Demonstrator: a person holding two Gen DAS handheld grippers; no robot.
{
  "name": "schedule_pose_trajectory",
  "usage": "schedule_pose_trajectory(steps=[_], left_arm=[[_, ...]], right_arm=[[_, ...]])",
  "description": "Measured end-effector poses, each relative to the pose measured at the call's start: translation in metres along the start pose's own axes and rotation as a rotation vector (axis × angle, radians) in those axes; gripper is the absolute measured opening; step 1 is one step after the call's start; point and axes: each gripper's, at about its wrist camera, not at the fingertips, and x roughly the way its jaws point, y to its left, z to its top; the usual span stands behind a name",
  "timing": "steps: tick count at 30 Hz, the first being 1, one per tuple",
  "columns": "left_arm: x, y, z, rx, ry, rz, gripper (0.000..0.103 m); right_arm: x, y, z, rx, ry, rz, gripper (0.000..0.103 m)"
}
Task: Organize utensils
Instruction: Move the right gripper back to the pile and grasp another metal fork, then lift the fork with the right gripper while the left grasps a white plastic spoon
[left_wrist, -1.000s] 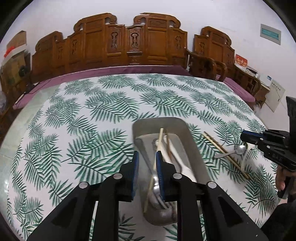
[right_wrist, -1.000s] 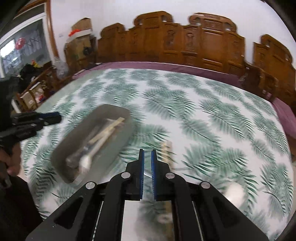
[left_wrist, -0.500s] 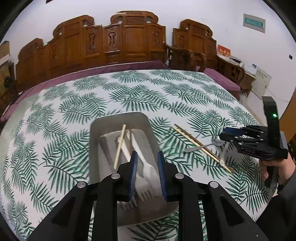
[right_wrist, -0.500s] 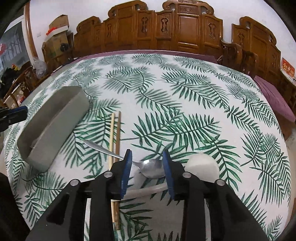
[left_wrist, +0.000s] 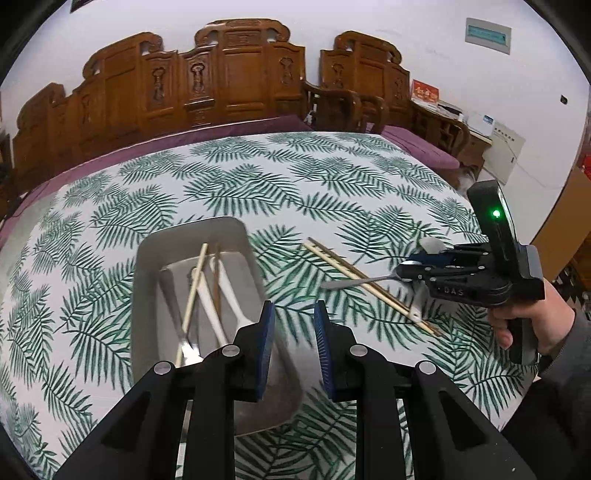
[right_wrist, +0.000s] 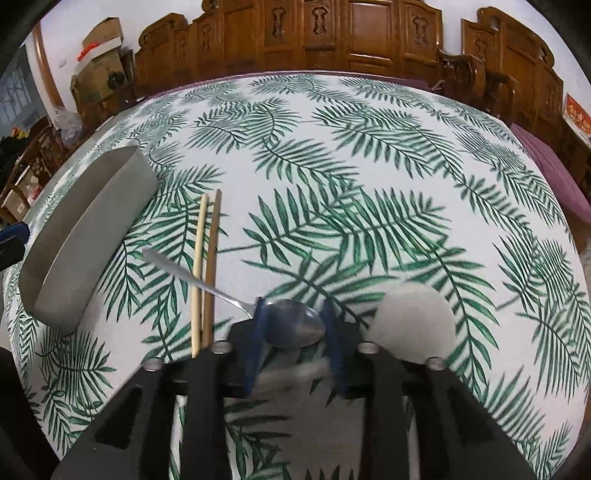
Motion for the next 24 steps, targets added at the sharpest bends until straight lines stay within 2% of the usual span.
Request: schedule_pose_trajectory(steps=[2, 6, 11, 14, 18, 21, 24], left_arm=[[0.0, -0.005, -0.001, 0.008, 0.001, -0.003, 0.02], [0.0, -0.017, -0.001, 0.021, 0.0, -0.005, 0.02], [0.001, -0.032, 0.001, 0.04, 0.006, -0.009, 0.02], [0.004, -0.044, 0.004, 0.057, 0.004, -0.018, 0.026], [0.021, -0.064, 0.009, 0.073, 0.028, -0.052, 0.027], [0.038, -0.086, 0.015, 0.114, 0.043, -0.081, 0.027], [0.055, -0.105, 0.021, 0.153, 0.063, -0.101, 0.032]], right_arm=[[-0.002, -0.002, -0.003, 0.017, -0.002, 0.027, 0.017], [-0.013, -0.005, -0.003, 0.037, -0.024, 0.068, 0.003], [-0.039, -0.013, -0.003, 0.071, -0.08, 0.108, 0.002], [-0.057, -0.021, -0.005, 0.088, -0.134, 0.091, 0.002], [-0.077, -0.044, -0.009, 0.134, -0.197, 0.047, 0.002], [-0.083, -0.069, -0.015, 0.177, -0.207, 0.006, 0.002], [-0.082, -0.092, -0.022, 0.219, -0.204, -0.021, 0.002]])
